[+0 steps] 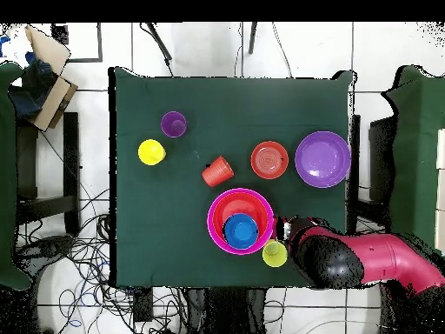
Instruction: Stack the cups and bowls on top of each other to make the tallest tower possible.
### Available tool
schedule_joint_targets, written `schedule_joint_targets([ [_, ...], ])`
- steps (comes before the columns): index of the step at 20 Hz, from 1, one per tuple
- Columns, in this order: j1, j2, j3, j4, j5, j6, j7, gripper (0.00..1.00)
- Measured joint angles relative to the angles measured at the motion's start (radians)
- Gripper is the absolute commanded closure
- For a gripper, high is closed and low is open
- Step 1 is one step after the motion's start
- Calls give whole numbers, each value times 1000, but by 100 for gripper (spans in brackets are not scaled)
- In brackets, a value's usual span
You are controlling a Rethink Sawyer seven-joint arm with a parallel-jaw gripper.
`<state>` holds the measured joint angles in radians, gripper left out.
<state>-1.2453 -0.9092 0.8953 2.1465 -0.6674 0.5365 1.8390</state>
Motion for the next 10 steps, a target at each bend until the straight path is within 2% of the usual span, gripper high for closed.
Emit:
schedule_joint_targets([
  [10,66,8,-52,-27,-39,1,0,0],
])
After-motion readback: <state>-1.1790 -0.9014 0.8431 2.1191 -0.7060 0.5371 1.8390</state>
